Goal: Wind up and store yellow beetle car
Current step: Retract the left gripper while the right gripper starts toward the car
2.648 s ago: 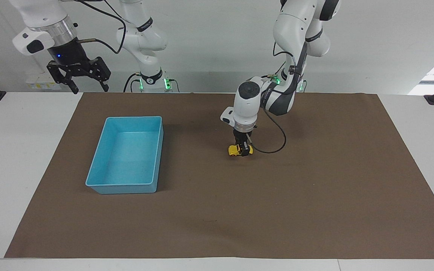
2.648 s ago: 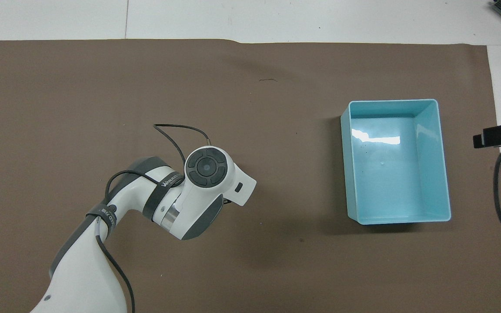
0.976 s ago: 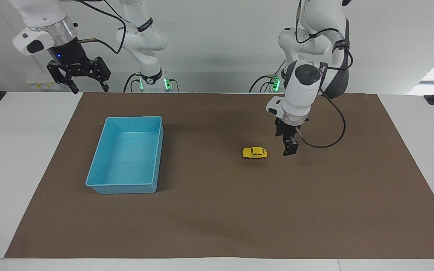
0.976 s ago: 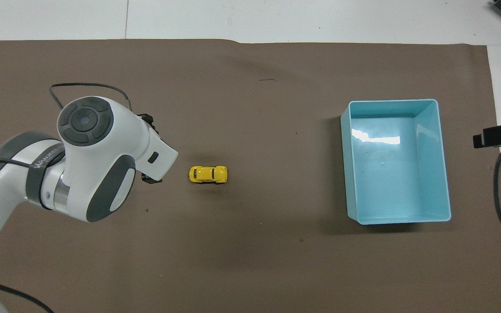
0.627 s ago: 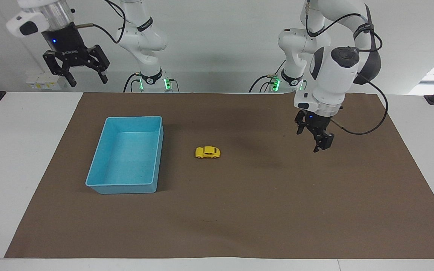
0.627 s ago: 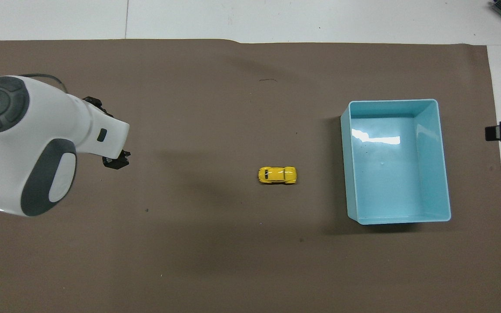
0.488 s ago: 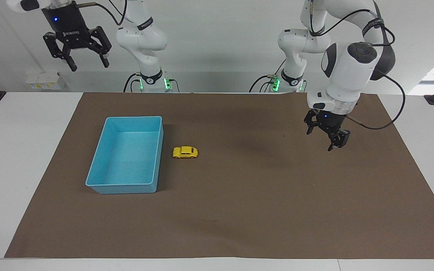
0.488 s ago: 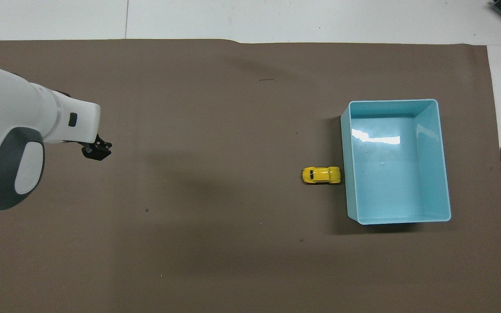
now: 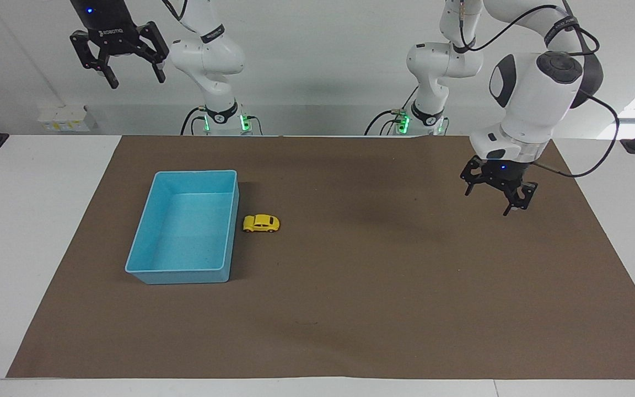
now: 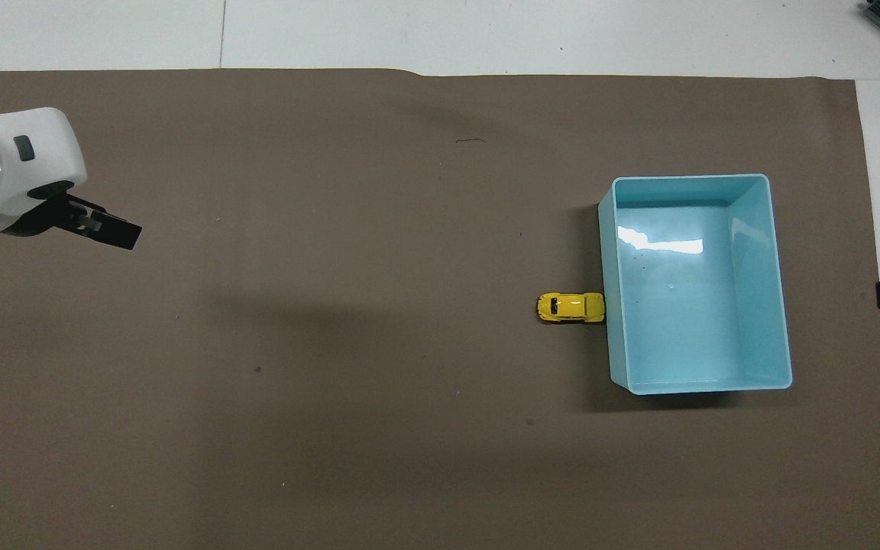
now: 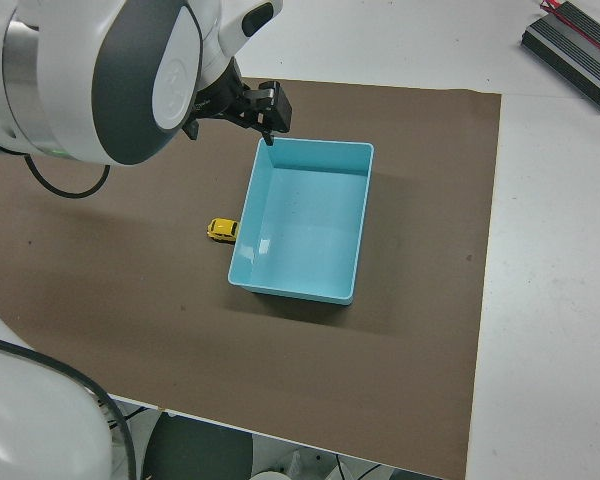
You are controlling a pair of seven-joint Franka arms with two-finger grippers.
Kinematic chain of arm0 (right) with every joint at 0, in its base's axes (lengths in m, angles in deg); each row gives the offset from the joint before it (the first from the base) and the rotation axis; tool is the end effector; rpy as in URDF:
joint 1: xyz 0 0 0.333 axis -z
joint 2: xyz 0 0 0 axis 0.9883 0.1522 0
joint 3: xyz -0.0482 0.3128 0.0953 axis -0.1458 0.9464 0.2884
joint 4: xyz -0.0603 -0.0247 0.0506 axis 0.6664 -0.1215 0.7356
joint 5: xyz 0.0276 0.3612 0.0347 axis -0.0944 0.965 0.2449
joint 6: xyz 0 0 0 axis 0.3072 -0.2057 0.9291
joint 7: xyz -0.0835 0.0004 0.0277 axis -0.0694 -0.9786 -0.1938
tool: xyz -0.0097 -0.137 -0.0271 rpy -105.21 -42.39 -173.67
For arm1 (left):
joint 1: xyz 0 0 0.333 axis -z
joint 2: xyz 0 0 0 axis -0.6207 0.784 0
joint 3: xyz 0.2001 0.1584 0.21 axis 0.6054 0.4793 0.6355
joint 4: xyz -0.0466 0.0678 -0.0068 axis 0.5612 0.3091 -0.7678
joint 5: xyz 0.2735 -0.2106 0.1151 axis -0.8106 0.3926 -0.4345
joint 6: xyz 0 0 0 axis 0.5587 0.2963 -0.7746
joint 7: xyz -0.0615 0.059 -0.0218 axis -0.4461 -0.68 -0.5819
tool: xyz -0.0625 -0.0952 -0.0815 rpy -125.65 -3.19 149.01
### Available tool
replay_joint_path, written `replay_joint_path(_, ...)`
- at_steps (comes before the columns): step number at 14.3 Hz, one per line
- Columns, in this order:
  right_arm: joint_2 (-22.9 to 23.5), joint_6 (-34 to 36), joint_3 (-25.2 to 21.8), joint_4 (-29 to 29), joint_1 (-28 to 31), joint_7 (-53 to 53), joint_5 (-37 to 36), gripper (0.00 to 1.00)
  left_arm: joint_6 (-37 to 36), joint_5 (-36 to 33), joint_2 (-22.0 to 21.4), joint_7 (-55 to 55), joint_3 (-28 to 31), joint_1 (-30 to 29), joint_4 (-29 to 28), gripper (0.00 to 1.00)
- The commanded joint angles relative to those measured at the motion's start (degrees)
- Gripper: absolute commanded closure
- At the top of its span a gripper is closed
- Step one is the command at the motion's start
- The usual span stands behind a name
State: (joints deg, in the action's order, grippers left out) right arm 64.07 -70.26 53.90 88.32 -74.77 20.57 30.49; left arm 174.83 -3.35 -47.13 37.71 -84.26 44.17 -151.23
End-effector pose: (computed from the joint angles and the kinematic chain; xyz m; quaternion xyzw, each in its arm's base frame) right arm 0.4504 -0.0010 0.7118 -0.9975 -0.0235 -0.0461 0.0471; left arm 0.5630 -0.0557 0.5462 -0.9791 0.1969 -0.0431 0.0250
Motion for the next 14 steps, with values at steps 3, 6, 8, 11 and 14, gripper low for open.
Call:
replay_joint_path(3,-0.9,2.0,-0.4,0.8,1.0,-3.5,-0.7,0.0,-7.1,0.0,0.5,-8.9,-0.5,-1.9,5.1,0.0)
replay_joint_path(6,-0.6,1.3,0.0,1.1,0.5,-21.6,-1.3,0.0,-10.7,0.2,0.1,-10.9,-0.4,-2.8,6.5,0.0)
replay_joint_path(8,-0.4,-0.2,0.5,1.7,-0.1,-31.2,-1.5,0.0,-12.0,0.3,0.0,-13.6,-0.1,-2.8,6.7,0.0)
replay_joint_path(11,0.0,-4.7,0.5,5.3,-2.4,-46.8,-1.5,0.0,-15.2,2.0,0.2,-15.4,0.2,-2.8,9.4,0.0)
replay_joint_path(14,4.5,-11.9,0.5,6.7,-7.3,-59.1,-1.6,0.0,-15.4,2.5,0.0,-15.5,0.8,-2.8,9.8,0.0)
